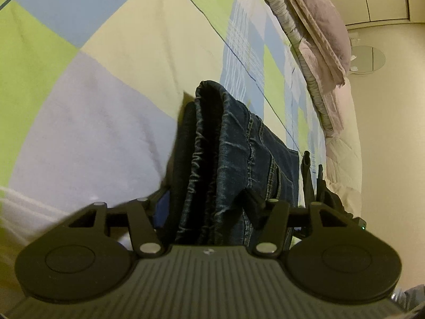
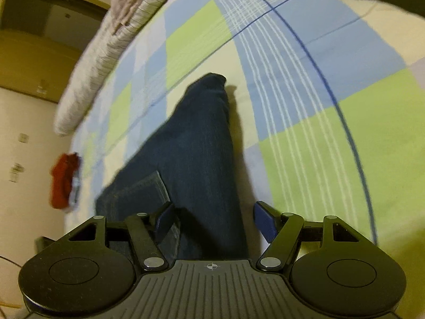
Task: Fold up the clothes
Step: 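Grasp the folded dark blue jeans edge with the left tool while the right tool grasps it too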
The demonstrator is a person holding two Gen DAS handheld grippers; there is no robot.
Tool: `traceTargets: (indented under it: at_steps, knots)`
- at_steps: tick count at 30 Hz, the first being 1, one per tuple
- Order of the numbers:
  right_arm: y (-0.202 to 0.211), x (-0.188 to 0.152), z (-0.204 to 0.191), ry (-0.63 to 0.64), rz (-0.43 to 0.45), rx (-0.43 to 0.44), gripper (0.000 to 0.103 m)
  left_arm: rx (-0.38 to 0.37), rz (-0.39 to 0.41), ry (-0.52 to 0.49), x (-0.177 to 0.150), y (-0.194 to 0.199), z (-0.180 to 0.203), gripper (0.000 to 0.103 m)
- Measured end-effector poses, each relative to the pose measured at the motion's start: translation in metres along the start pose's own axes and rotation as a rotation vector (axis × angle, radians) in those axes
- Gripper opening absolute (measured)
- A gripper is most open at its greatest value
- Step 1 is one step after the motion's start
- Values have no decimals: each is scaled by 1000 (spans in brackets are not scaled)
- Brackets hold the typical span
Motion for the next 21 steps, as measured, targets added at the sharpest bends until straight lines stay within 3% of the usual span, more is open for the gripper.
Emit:
traceTargets:
  at_steps: [3,7,8,9,12,15,21]
  knots:
    - [-11,6,-2,2,-48,88,68,3,-11,-6,2,0,1,51]
    - [-27,6,-6,42,-86,116,66,11,-14,3,3,-7,2,52]
    - [-27,7,-6,41,-84,107,58,16,-14,-4,3,-7,4,51]
    - [-27,6,-7,43,-81,86,45,22,-16,-14,3,-7,6,44]
    - [-20,2,-16,31,-54,42,31,30,-10,-32,1,-3,15,29]
    - [-6,-3,-37,39,-10,7,23,17,0,-37,1,7,25,24]
    - [12,-18,-100,20,40,28,21,-20,59,-58,17,56,35,22]
Point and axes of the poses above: each gripper's, at about its wrist camera, not at the fingertips, and y roughly against the way its jaws point, z to its right, x to its top, the point moved 4 cm from there along -y, roughly the way its jaws point, and after that the axes turned 3 degrees about -x, right-handed, at the moved point
